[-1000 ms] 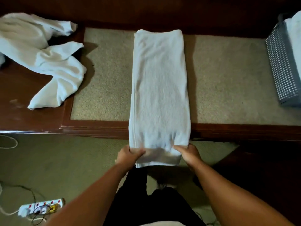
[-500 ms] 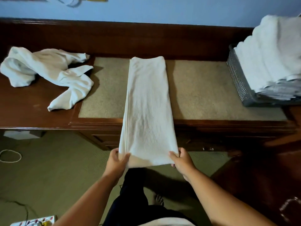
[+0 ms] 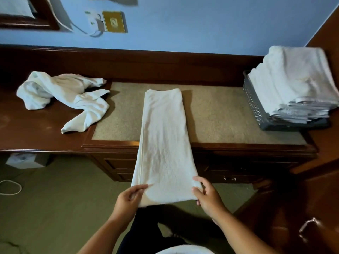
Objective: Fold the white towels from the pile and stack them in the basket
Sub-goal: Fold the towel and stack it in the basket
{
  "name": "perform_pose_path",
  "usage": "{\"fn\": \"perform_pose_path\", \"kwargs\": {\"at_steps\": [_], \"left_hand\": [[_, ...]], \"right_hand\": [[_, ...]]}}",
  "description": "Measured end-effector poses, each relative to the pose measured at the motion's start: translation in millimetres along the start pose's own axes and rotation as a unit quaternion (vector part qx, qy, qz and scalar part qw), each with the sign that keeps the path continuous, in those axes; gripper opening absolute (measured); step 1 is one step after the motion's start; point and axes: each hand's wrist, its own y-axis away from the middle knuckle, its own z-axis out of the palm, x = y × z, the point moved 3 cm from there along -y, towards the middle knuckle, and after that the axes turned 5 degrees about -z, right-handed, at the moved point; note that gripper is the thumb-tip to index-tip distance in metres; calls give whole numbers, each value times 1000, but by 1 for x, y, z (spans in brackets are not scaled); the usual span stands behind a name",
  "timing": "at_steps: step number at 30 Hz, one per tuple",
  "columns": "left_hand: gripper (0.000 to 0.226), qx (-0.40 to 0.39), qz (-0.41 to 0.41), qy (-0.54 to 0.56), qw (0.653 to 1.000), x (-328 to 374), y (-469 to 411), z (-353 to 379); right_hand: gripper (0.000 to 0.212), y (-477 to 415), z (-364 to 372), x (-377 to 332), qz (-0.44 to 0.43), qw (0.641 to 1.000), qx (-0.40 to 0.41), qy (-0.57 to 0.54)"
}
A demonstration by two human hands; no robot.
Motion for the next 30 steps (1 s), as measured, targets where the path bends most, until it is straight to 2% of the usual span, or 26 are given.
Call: {"fn": "perform_pose_path", "kwargs": {"at_steps": [3,6,8,10,11,12,14,15,18,21,24,26,29,30], "left_hand": [[21,-16,-22,102,994,8,6,-1],[21,-56,-22,161,985,31,8,-3],[36,-103,-6,206,973,53,10,-6],[72,-167,16,224,960,73,12,-11],[80,-194,36,215,957,84,12,-14],[77,-208,56,196,957,95,12,-17],[62,-188,86,137,969,121,9,-20],[58,-171,101,111,974,132,9,-22],[43,-127,154,95,975,168,-14,-24],[28,-102,160,90,978,201,-50,-25],[31,-61,197,16,978,243,-87,-30],[16,-44,228,-35,972,265,-109,-35],[17,-21,264,-86,961,291,-146,-42],[15,-15,275,-108,955,299,-159,-42]], "right_hand": [[13,8,-6,-9,-9,999,7,-40],[12,5,-11,-29,-24,993,20,-116],[17,-1,-16,-48,-34,987,30,-156],[25,-8,-22,-66,-45,980,34,-191],[26,-13,-26,-77,-53,978,32,-198],[27,-18,-29,-87,-70,976,24,-206],[41,-30,-37,-108,-101,976,13,-194],[40,-34,-40,-117,-112,977,10,-178],[30,-60,-44,-152,-149,973,8,-174],[19,-99,-45,-180,-167,974,47,-143],[11,-138,-48,-210,-183,974,111,-69],[7,-162,-48,-226,-184,972,142,-26],[31,-196,-44,-241,-167,972,163,-3],[29,-205,-41,-245,-158,973,165,-3]]}}
